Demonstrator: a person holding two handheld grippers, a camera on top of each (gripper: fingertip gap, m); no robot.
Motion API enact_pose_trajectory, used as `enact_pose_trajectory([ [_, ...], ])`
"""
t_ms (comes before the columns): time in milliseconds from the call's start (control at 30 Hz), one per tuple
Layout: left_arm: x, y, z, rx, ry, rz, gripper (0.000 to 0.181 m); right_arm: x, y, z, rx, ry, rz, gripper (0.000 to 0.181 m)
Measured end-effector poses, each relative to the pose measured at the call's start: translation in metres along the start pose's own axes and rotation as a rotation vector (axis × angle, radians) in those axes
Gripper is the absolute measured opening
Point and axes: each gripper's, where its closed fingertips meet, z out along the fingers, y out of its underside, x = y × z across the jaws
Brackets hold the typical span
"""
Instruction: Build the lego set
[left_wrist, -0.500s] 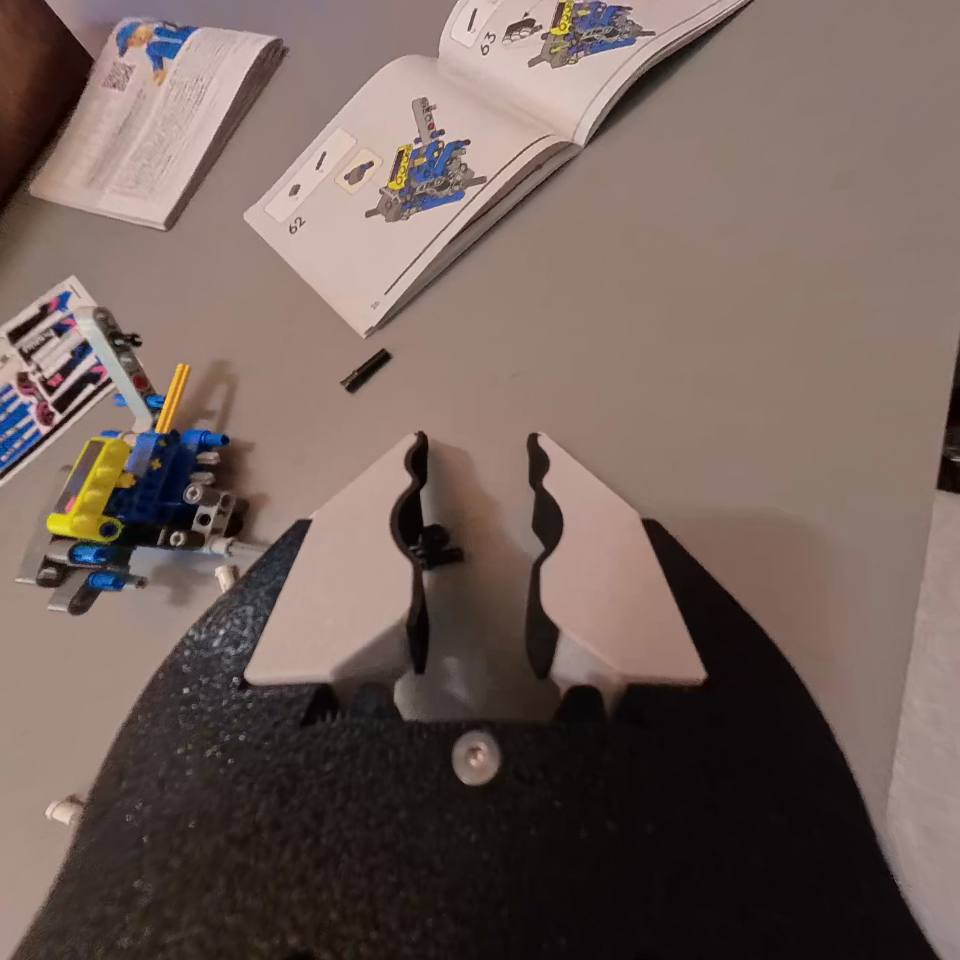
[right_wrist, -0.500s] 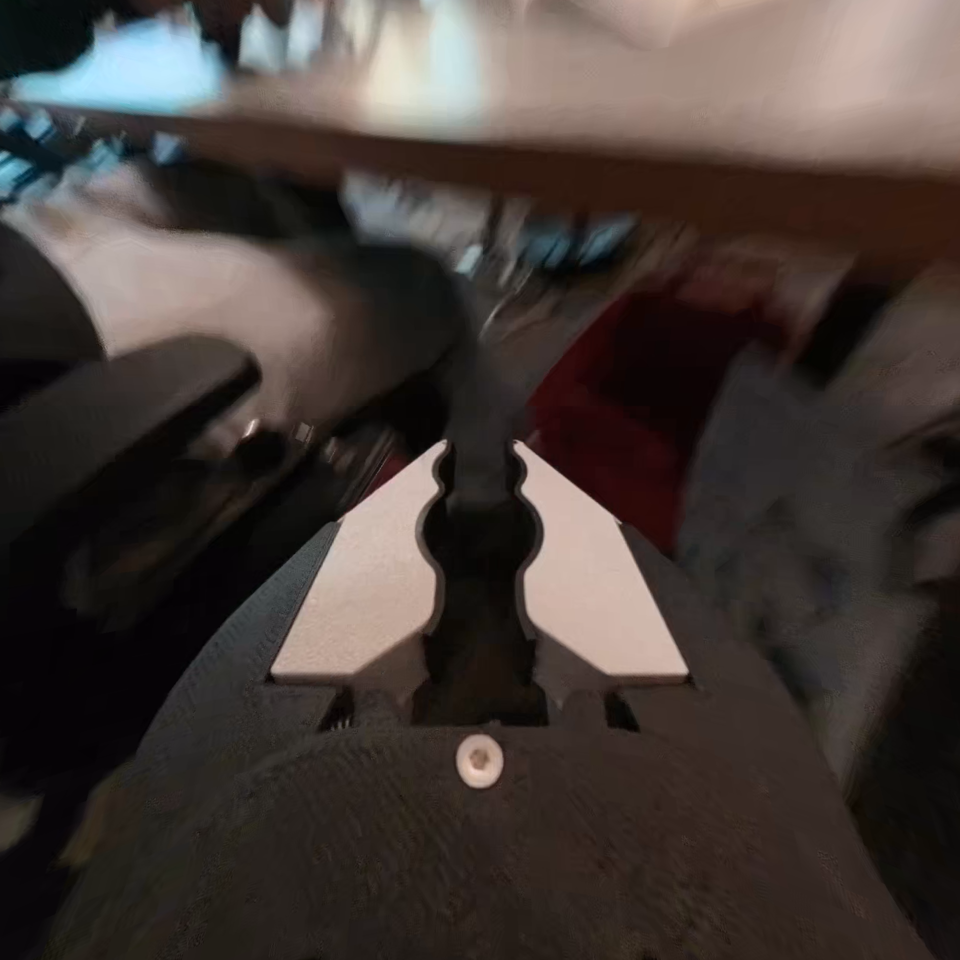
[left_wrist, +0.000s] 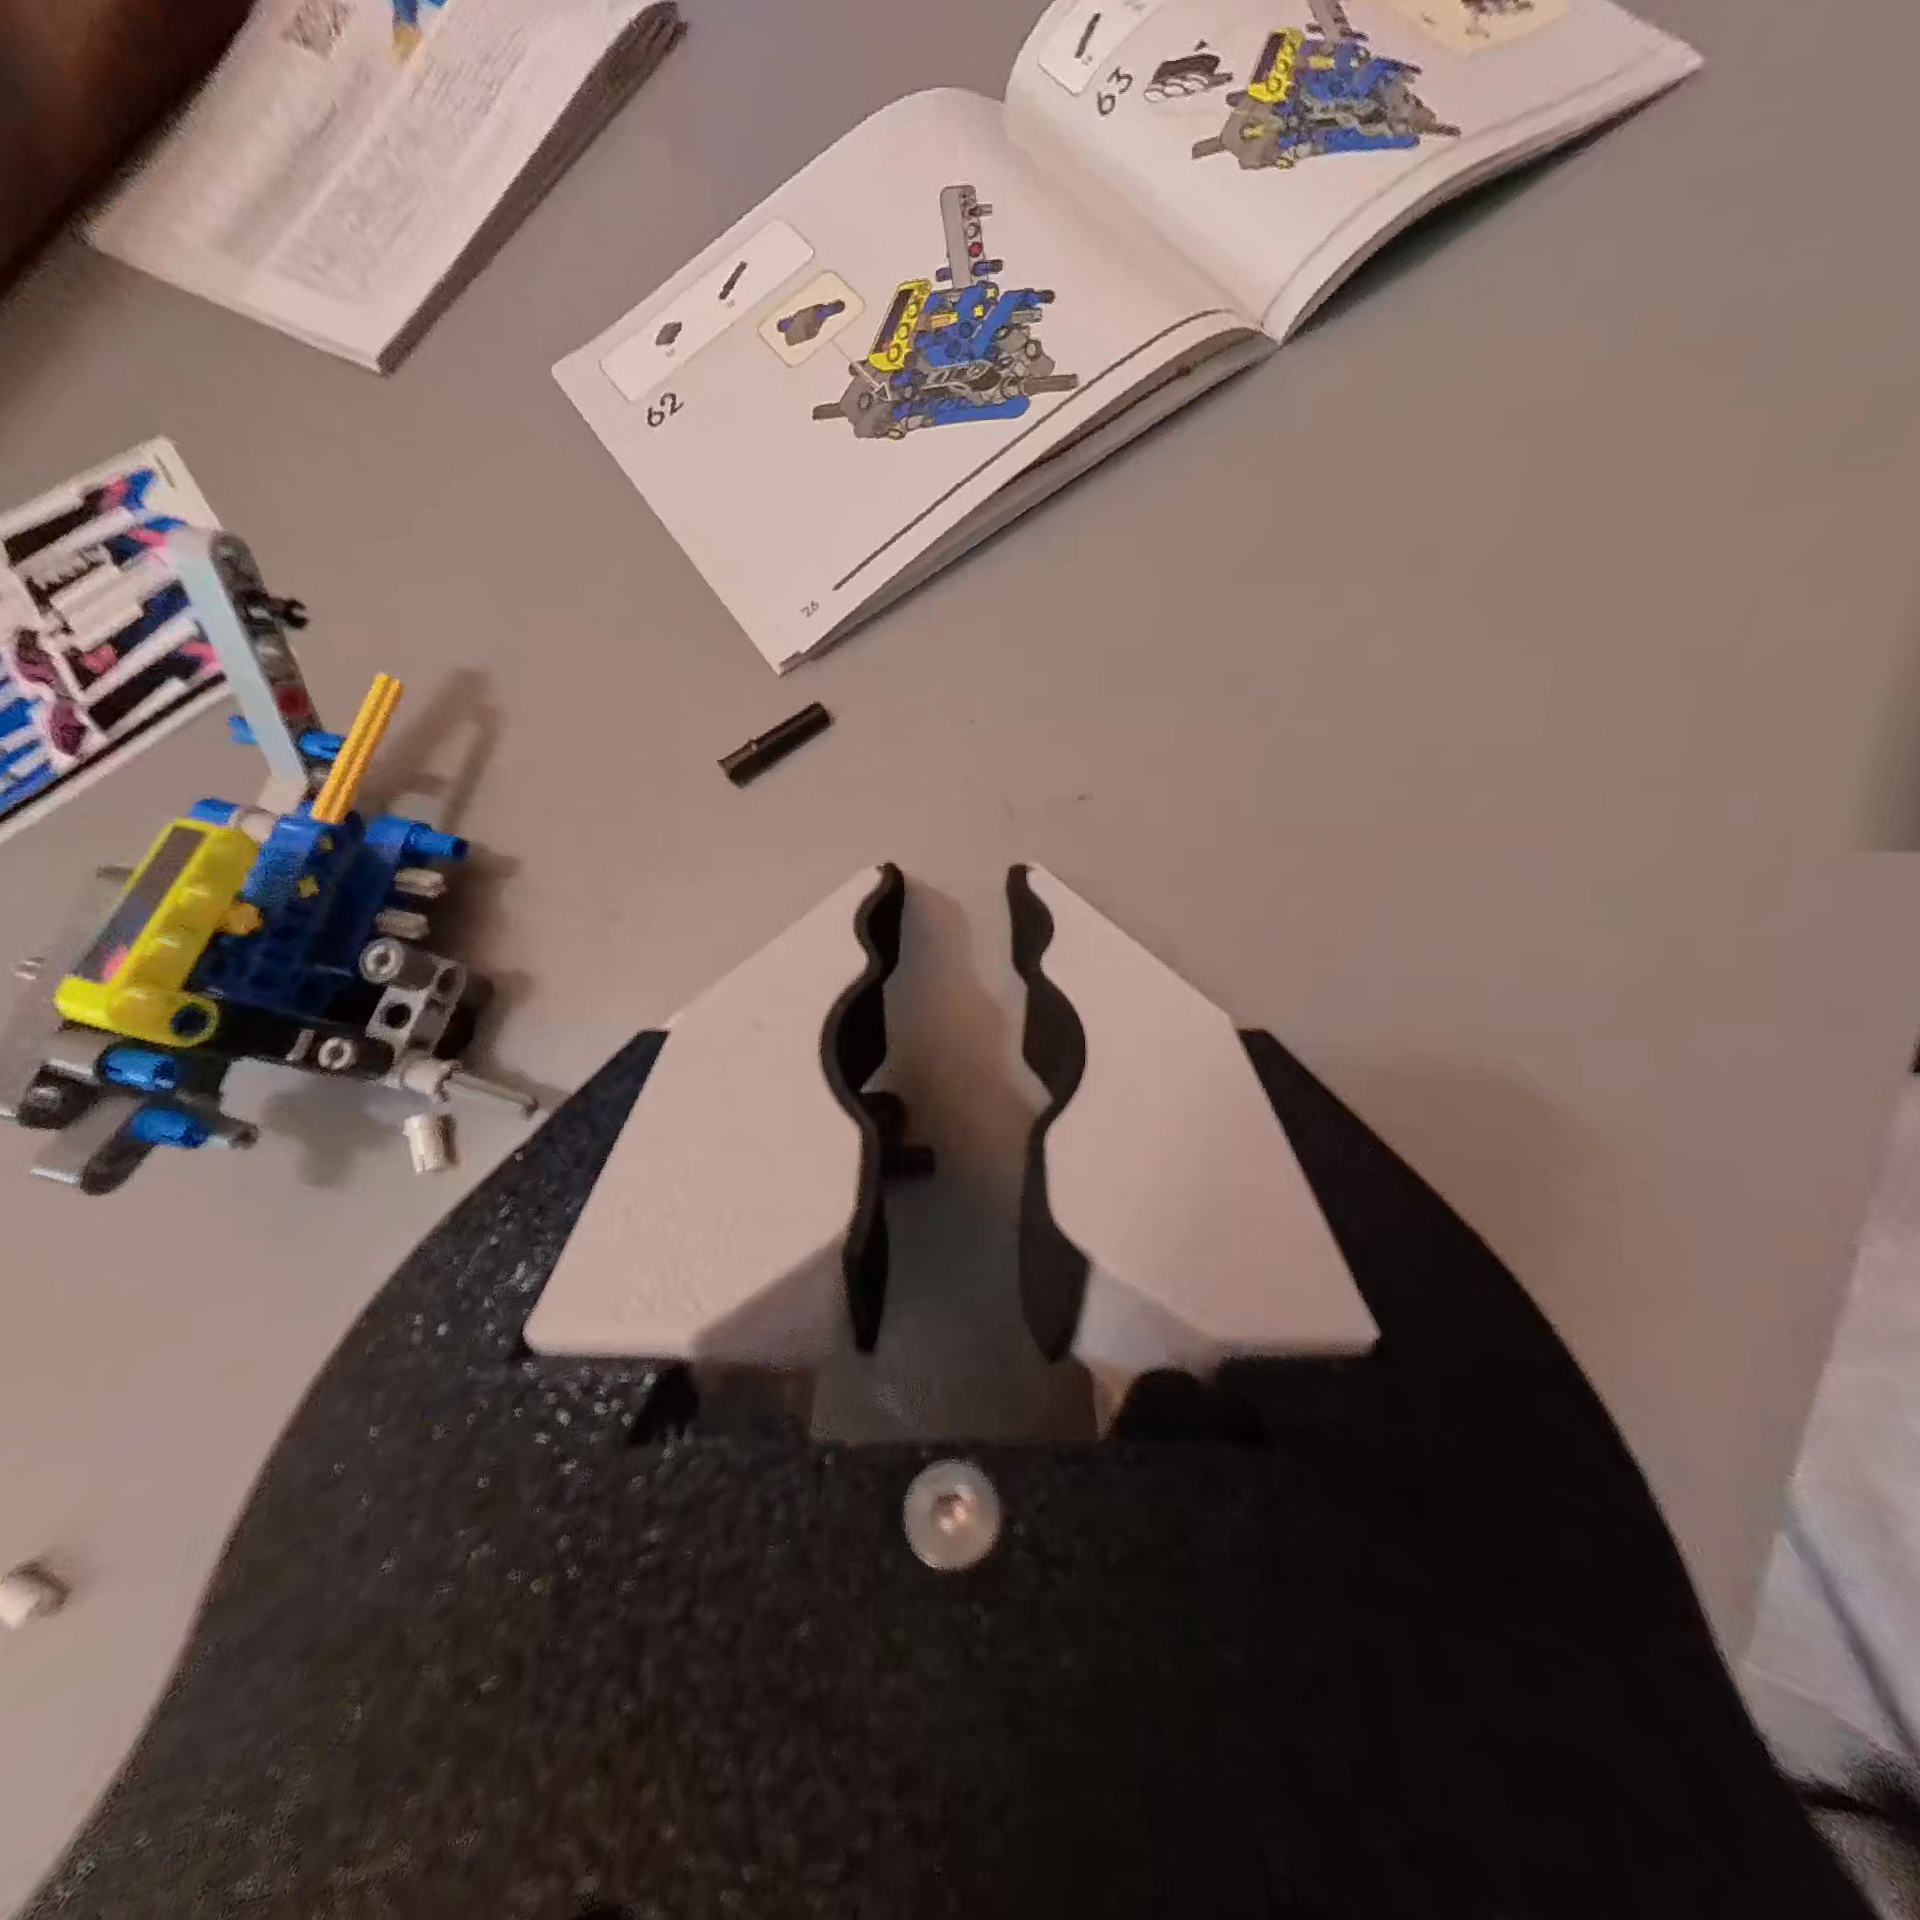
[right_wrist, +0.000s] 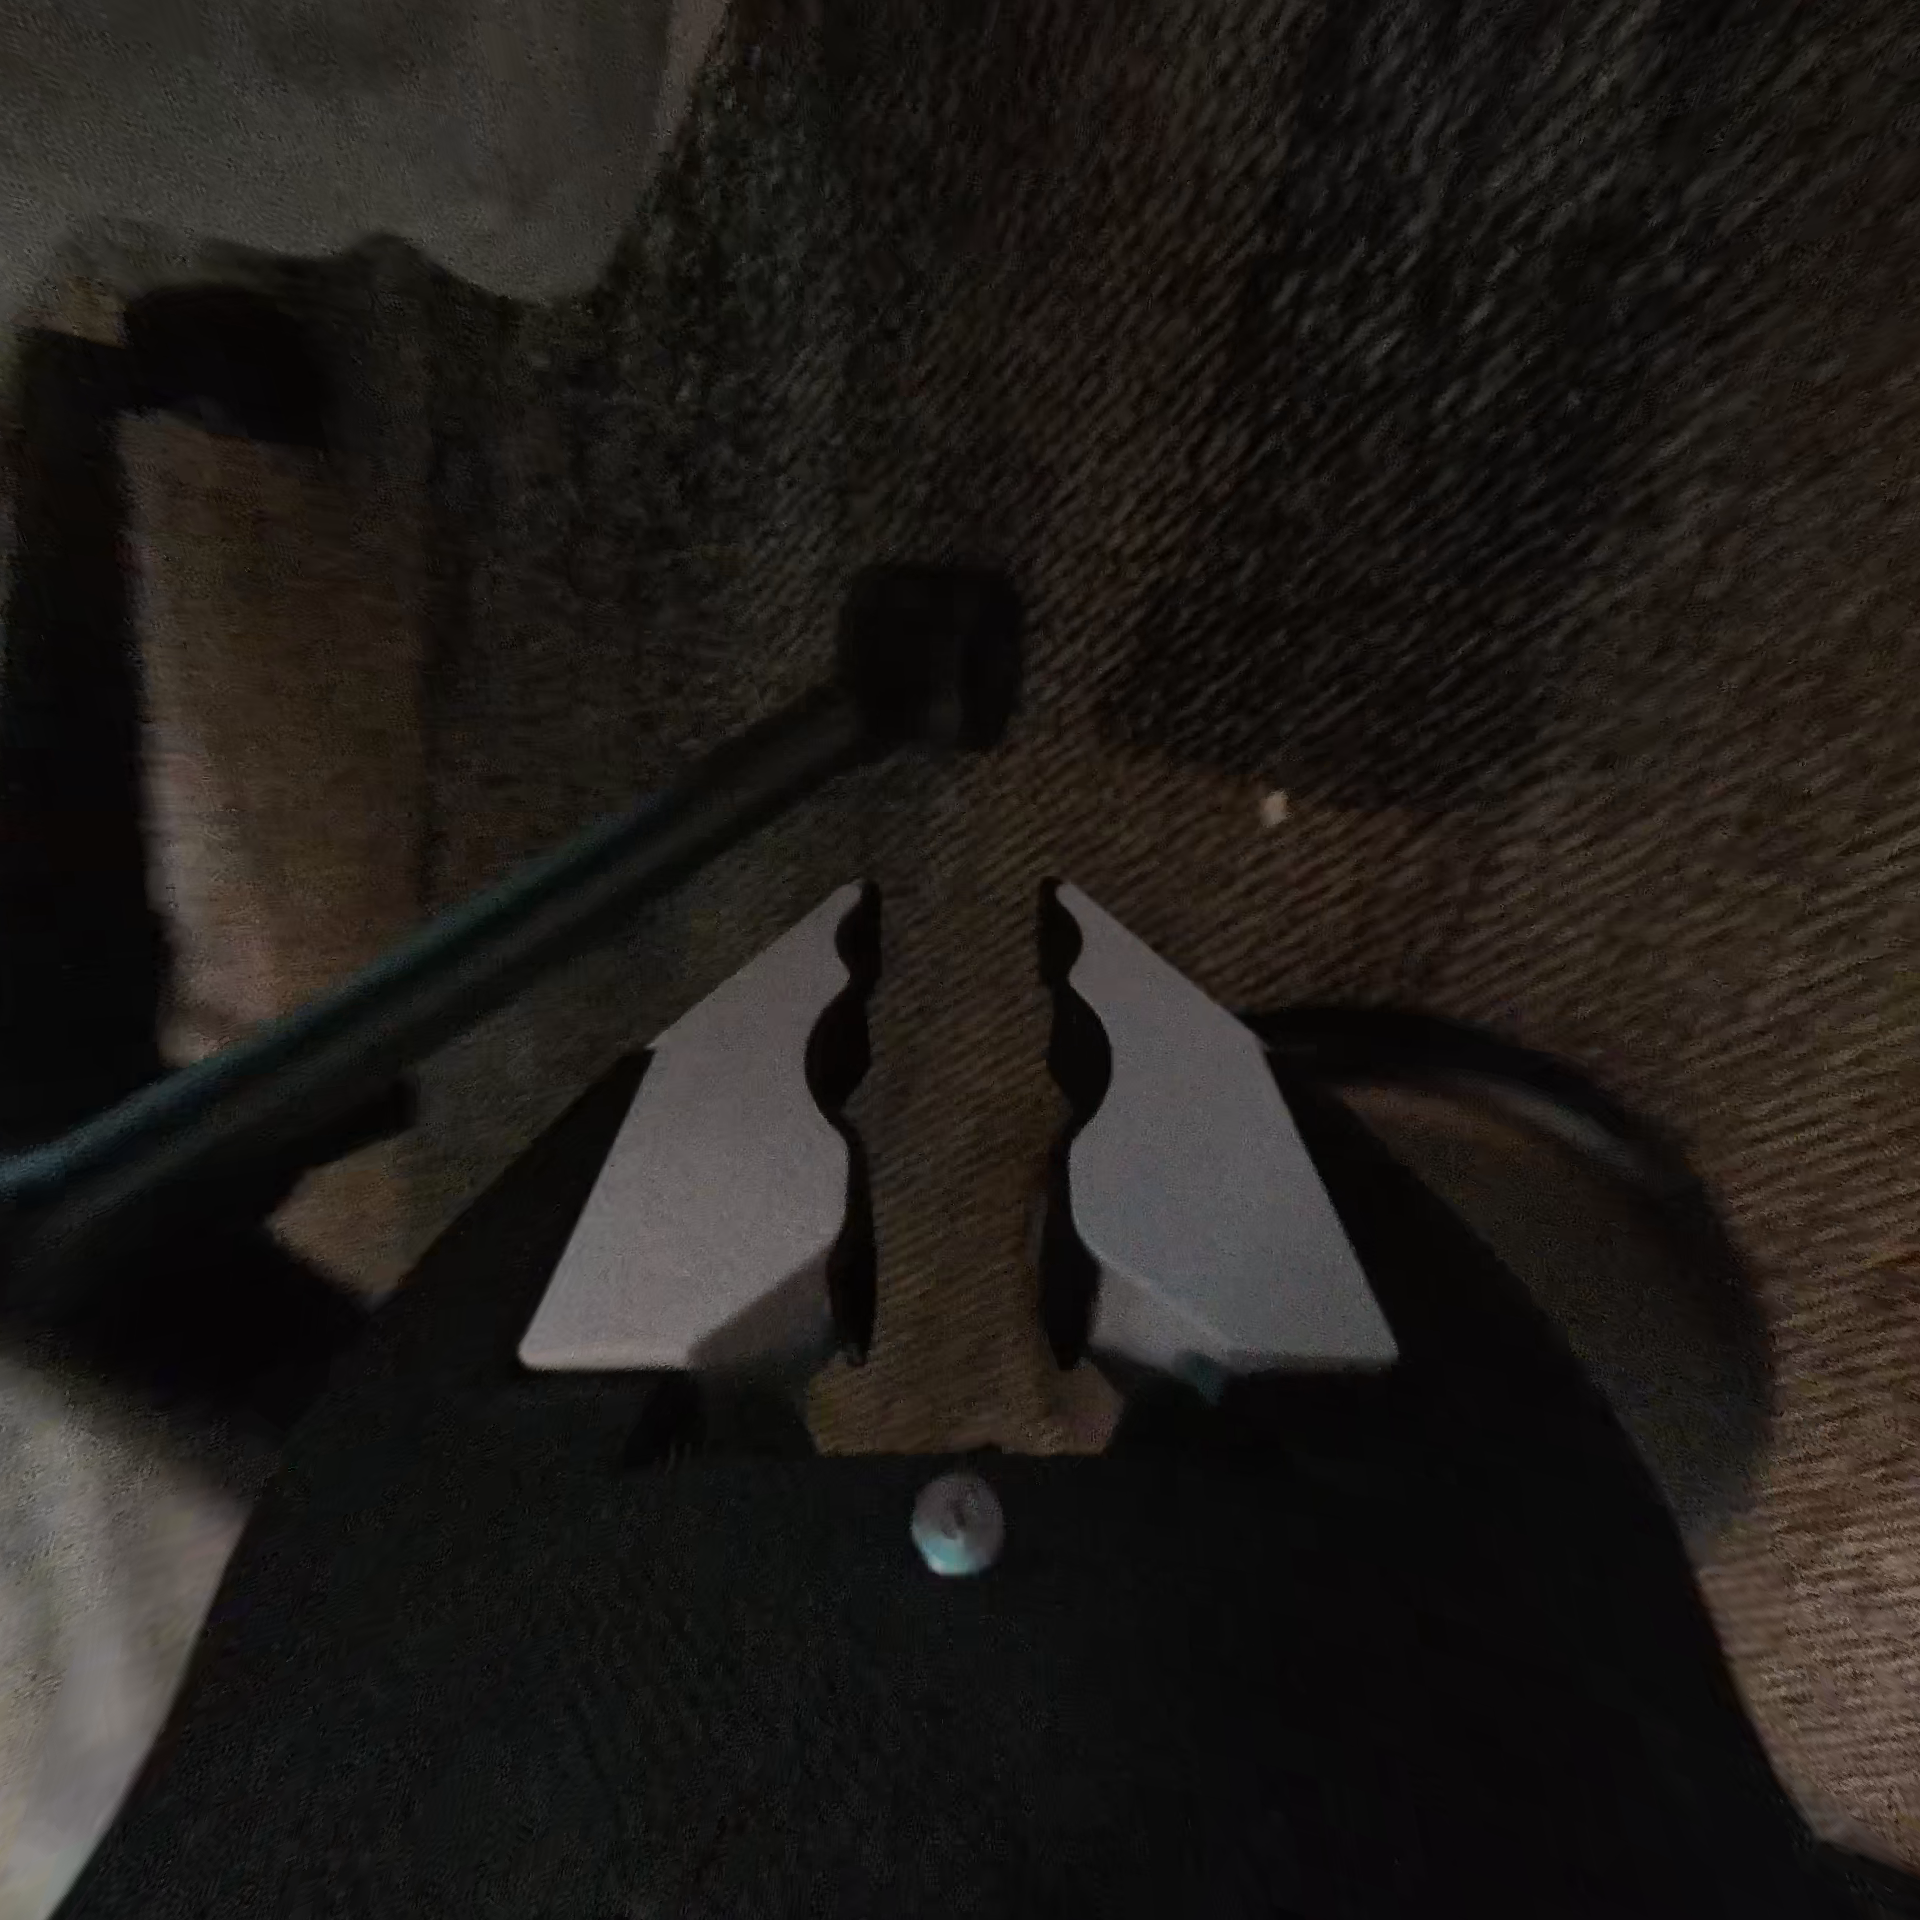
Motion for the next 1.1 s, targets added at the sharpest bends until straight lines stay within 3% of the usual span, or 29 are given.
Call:
enact_pose_trajectory([
  [100,-0.003,-0.001,0.002,0.000,0.066,-0.093,0.020,0.069,0.006,0.010,0.068,0.290,-0.042,0.052],
  [200,-0.004,-0.003,0.004,0.004,0.086,-0.117,0.019,0.101,0.002,0.031,0.115,0.295,0.091,0.044],
  [333,-0.005,-0.003,0.004,0.001,0.062,-0.087,0.018,0.101,-0.016,0.063,0.188,0.235,0.070,0.041],
  [433,-0.005,-0.003,0.005,-0.001,0.043,-0.072,0.017,0.100,0.003,0.079,0.114,0.248,-0.024,0.043],
  [533,-0.006,-0.003,0.005,-0.002,0.031,-0.061,0.017,0.092,0.019,0.089,0.119,0.181,0.032,0.037],
  [1100,-0.007,-0.004,0.006,-0.001,-0.003,-0.034,0.017,0.109,0.031,0.120,0.145,0.224,0.173,0.033],
])
